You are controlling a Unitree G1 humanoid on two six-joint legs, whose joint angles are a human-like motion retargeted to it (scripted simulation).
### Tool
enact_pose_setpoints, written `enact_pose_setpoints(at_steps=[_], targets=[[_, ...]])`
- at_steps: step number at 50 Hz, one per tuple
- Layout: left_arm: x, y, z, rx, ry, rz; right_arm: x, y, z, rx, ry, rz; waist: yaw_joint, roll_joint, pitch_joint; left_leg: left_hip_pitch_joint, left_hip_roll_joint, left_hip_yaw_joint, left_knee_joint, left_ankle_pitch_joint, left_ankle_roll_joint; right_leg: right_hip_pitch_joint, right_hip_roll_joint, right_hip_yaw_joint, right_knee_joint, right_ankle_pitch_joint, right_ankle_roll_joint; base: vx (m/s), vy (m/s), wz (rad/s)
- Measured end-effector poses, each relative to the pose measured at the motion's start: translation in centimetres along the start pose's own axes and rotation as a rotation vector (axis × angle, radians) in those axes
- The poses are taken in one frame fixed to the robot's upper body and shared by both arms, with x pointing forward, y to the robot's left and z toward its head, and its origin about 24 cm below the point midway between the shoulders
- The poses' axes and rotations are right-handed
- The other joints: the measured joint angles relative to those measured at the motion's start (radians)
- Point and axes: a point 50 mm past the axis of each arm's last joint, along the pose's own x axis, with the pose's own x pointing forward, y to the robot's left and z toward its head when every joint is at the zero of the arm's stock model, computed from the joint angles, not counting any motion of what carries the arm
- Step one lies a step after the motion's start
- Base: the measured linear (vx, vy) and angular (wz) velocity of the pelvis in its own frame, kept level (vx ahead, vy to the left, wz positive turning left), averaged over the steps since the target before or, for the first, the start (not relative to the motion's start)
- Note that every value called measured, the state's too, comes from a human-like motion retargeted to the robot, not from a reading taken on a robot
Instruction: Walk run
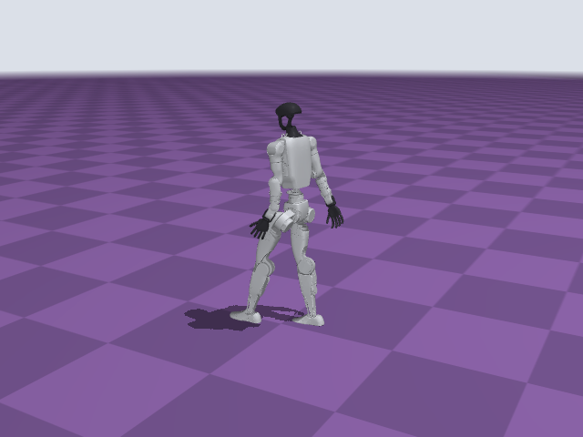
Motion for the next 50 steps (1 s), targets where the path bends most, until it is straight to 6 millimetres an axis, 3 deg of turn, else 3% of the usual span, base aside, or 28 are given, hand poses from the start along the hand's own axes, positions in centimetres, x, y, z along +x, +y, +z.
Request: enact_pose_setpoints(at_steps=[3, 5, 7, 9, 12, 13, 15, 18, 20, 22, 23, 25, 27, 28, 29, 32, 36, 42, 50], targets=[[0.5, 1.1, 1.2, -0.276, -0.040, 0.076, 0.1, 0.2, -1.0, -0.015, 0.005, 0.068, -0.020, -0.014, -0.003, 0.039, 0.001, 0.013, -0.002, 0.022, 0.038, 0.010, 0.009, -0.007, 0.022, -0.011, -0.002, 0.67, 0.13, -0.63], [0.6, 2.2, 1.6, -0.432, -0.069, 0.133, 0.3, 0.3, -1.9, -0.023, -0.002, 0.102, -0.056, -0.037, -0.034, 0.050, -0.004, 0.171, -0.012, -0.059, 0.148, 0.005, -0.012, -0.028, 0.044, -0.003, 0.014, 0.65, 0.07, -0.43], [0.8, 3.5, 2.3, -0.556, -0.100, 0.171, 0.3, 0.2, -2.0, -0.027, -0.013, 0.107, -0.060, -0.060, -0.049, 0.057, -0.022, 0.080, -0.002, -0.112, 0.181, -0.014, -0.043, -0.051, 0.099, 0.067, 0.057, 0.48, 0.15, -0.80], [1.3, 4.5, 3.8, -0.628, -0.131, 0.171, 0.5, 0.6, -1.0, 0.011, -0.041, 0.087, -0.078, -0.074, -0.062, 0.033, -0.007, 0.022, 0.036, -0.158, 0.148, -0.072, -0.070, -0.074, 0.173, 0.193, 0.167, 0.44, 0.27, -0.31], [1.7, 6.9, 6.9, -0.647, -0.238, 0.226, 0.7, 1.6, 0.6, 0.067, -0.142, 0.048, -0.043, -0.096, -0.055, 0.043, 0.025, 0.031, 0.043, -0.191, 0.179, -0.158, -0.023, 0.004, 0.314, 0.348, 0.393, 0.27, -0.11, -0.86], [1.8, 7.9, 8.5, -0.645, -0.296, 0.256, 0.6, 1.9, 1.9, 0.046, -0.206, 0.049, -0.015, -0.098, -0.046, 0.049, 0.066, 0.055, 0.045, -0.202, 0.176, -0.189, 0.008, -0.011, 0.355, 0.373, 0.409, 0.27, -0.08, -1.65], [1.8, 9.0, 10.7, -0.634, -0.371, 0.282, 0.1, 1.7, 3.9, -0.051, -0.295, 0.072, 0.029, -0.116, -0.039, 0.072, 0.065, 0.125, 0.042, -0.228, 0.202, -0.256, -0.034, 0.001, 0.456, 0.388, 0.407, 0.32, 0.33, -1.45], [1.8, 10.1, 13.7, -0.612, -0.454, 0.296, -0.5, 1.5, 5.9, -0.247, -0.280, 0.110, 0.005, -0.101, -0.014, 0.082, 0.074, 0.111, 0.018, -0.226, 0.212, -0.341, -0.031, -0.061, 0.524, 0.174, 0.227, 0.15, 0.23, 0.00], [1.7, 10.6, 15.7, -0.612, -0.502, 0.322, -0.9, 1.1, 7.0, -0.337, -0.283, 0.069, -0.028, -0.101, -0.003, 0.078, 0.061, 0.078, 0.016, -0.230, 0.215, -0.373, -0.095, -0.181, 0.472, 0.088, 0.145, 0.25, 0.13, 0.83], [1.5, 11.0, 17.3, -0.638, -0.541, 0.358, -1.2, 0.7, 7.9, -0.405, -0.316, 0.012, -0.038, -0.128, 0.001, 0.082, 0.030, 0.072, 0.019, -0.239, 0.221, -0.361, -0.193, -0.326, 0.335, 0.079, 0.114, 0.19, 0.01, 0.66], [1.5, 11.1, 18.0, -0.658, -0.560, 0.371, -1.4, 0.6, 8.4, -0.433, -0.334, -0.016, -0.044, -0.151, 0.002, 0.087, 0.003, 0.078, 0.018, -0.243, 0.228, -0.346, -0.231, -0.380, 0.249, 0.094, 0.144, 0.21, 0.01, 0.65], [1.3, 11.3, 19.2, -0.686, -0.593, 0.380, -1.6, 0.3, 8.9, -0.470, -0.353, -0.058, -0.061, -0.191, 0.011, 0.111, -0.050, 0.071, 0.009, -0.246, 0.243, -0.335, -0.252, -0.386, 0.109, 0.187, 0.132, 0.14, -0.01, 0.60], [1.1, 11.7, 20.7, -0.723, -0.628, 0.377, -2.0, 0.6, 10.2, -0.501, -0.382, -0.081, -0.047, -0.202, 0.012, 0.118, -0.049, 0.073, -0.003, -0.248, 0.244, -0.306, -0.188, -0.341, 0.075, 0.112, 0.140, 0.07, -0.04, -0.27], [1.0, 11.9, 21.3, -0.737, -0.639, 0.371, -2.2, 0.7, 10.8, -0.506, -0.399, -0.085, -0.026, -0.217, 0.010, 0.112, -0.049, 0.091, 0.005, -0.257, 0.241, -0.281, -0.287, -0.521, 0.072, 0.119, 0.215, 0.09, -0.07, -0.04], [0.9, 12.0, 21.8, -0.745, -0.647, 0.365, -2.4, 1.0, 11.3, -0.502, -0.416, -0.083, -0.044, -0.220, 0.019, 0.110, -0.059, 0.065, 0.006, -0.254, 0.240, -0.268, -0.300, -0.536, 0.058, 0.123, 0.253, 0.13, -0.08, 0.95], [0.7, 12.4, 22.7, -0.780, -0.668, 0.377, -3.1, 1.0, 12.8, -0.492, -0.472, -0.083, -0.052, -0.241, 0.044, 0.125, -0.081, 0.058, -0.004, -0.252, 0.241, -0.268, -0.248, -0.365, 0.024, 0.145, 0.285, 0.10, -0.01, 0.12], [0.2, 13.7, 23.0, -0.798, -0.676, 0.439, -4.0, 0.7, 14.3, -0.484, -0.531, -0.094, -0.016, -0.255, 0.052, 0.130, -0.059, 0.103, 0.002, -0.276, 0.240, -0.265, -0.278, -0.438, 0.026, 0.172, 0.317, 0.03, 0.02, -0.68], [-0.5, 15.4, 23.3, -0.805, -0.687, 0.465, -4.0, 0.9, 14.5, -0.459, -0.551, -0.123, -0.027, -0.278, 0.058, 0.145, -0.047, 0.117, -0.002, -0.297, 0.234, -0.259, -0.263, -0.419, 0.017, 0.190, 0.322, 0.04, -0.01, -0.13], [-1.1, 16.5, 24.0, -0.827, -0.721, 0.506, -3.1, 1.0, 12.7, -0.537, -0.454, -0.080, -0.018, -0.308, 0.060, 0.146, -0.043, 0.138, -0.003, -0.315, 0.240, -0.253, -0.263, -0.407, -0.011, 0.220, 0.355, 0.02, 0.03, -0.15]])
